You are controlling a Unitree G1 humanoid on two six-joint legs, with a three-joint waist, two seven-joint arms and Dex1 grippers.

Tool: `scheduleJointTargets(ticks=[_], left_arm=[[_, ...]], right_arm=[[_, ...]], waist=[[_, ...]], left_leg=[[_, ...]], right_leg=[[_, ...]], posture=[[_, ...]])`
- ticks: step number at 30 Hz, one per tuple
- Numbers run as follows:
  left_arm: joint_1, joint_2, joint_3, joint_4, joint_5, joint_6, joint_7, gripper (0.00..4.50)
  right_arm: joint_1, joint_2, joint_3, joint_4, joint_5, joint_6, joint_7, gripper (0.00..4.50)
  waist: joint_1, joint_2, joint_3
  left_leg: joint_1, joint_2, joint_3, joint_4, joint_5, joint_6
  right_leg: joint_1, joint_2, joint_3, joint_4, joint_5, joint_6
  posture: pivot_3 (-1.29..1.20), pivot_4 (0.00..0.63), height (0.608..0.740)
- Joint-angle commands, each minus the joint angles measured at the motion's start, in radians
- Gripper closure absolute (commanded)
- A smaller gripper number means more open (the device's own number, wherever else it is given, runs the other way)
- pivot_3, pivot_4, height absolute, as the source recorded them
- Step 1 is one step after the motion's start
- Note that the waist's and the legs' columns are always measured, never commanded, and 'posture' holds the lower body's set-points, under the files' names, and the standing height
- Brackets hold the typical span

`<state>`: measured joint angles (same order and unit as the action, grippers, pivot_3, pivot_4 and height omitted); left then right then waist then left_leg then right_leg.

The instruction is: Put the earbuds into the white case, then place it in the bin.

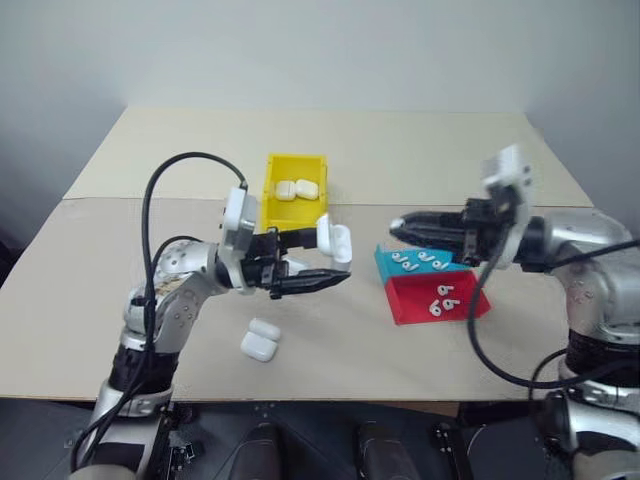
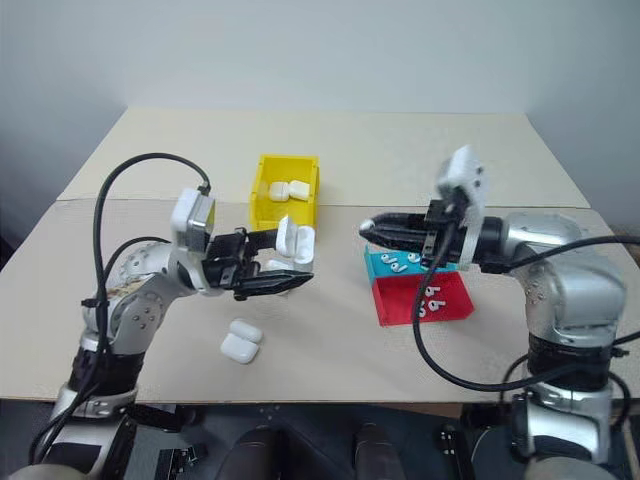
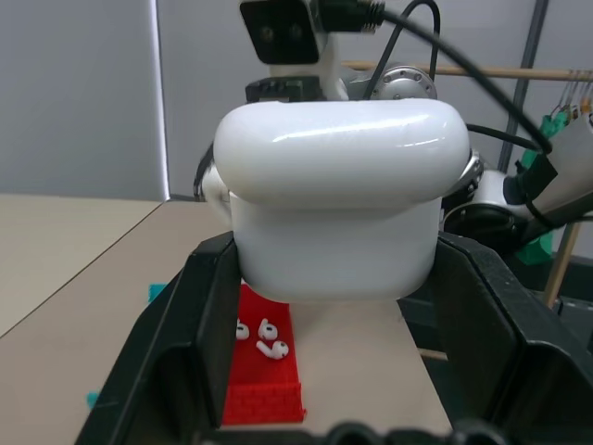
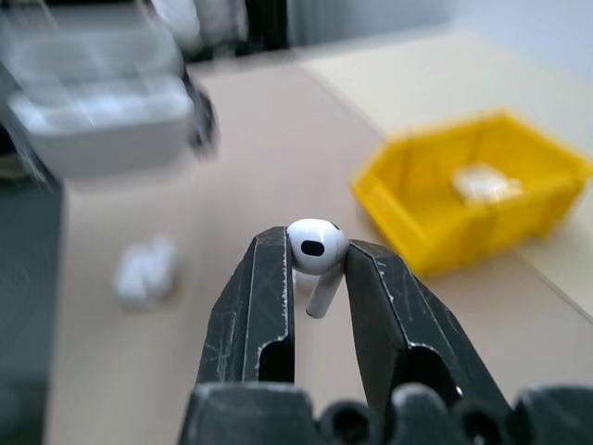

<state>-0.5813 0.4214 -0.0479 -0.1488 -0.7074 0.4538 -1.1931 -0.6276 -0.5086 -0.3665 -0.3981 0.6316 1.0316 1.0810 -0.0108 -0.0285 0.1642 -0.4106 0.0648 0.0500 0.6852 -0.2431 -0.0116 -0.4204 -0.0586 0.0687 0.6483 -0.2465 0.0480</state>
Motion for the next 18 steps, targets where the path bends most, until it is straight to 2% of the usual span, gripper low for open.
scheduleJointTargets(ticks=[1,5,9,18], left_arm=[[-0.068,-0.033,-0.010,0.036,0.005,-0.032,-0.017,1.75],[-0.111,-0.059,-0.024,0.074,0.012,-0.036,-0.038,1.75],[-0.121,-0.063,-0.030,0.083,0.017,-0.040,-0.055,1.75],[-0.121,-0.057,-0.026,0.080,0.015,-0.031,-0.067,1.75]], right_arm=[[-0.049,0.065,-0.084,-0.101,0.196,0.063,-0.157,3.83],[-0.061,0.109,-0.079,-0.152,0.320,0.061,-0.295,3.83],[-0.039,0.110,-0.034,-0.177,0.372,0.029,-0.378,3.83],[0.056,0.008,0.094,-0.188,0.306,-0.069,-0.399,3.83]], waist=[[-0.001,0.000,0.000],[-0.005,0.000,0.000],[-0.005,0.000,0.000],[-0.004,0.000,0.000]], left_leg=[[0.000,0.000,0.000,0.000,0.000,0.000],[0.000,0.000,0.000,-0.001,0.000,0.000],[-0.001,0.000,0.000,-0.001,0.000,0.000],[-0.002,0.000,0.000,-0.001,0.000,0.000]], right_leg=[[0.000,0.000,0.000,0.000,0.000,0.000],[-0.001,0.000,0.000,0.000,0.000,0.000],[-0.001,0.000,0.000,-0.001,0.000,0.000],[-0.001,0.000,0.000,-0.001,0.000,0.000]], posture=[[0.00,0.150,0.740],[0.00,0.150,0.740],[0.00,0.150,0.740],[0.00,0.150,0.740]])
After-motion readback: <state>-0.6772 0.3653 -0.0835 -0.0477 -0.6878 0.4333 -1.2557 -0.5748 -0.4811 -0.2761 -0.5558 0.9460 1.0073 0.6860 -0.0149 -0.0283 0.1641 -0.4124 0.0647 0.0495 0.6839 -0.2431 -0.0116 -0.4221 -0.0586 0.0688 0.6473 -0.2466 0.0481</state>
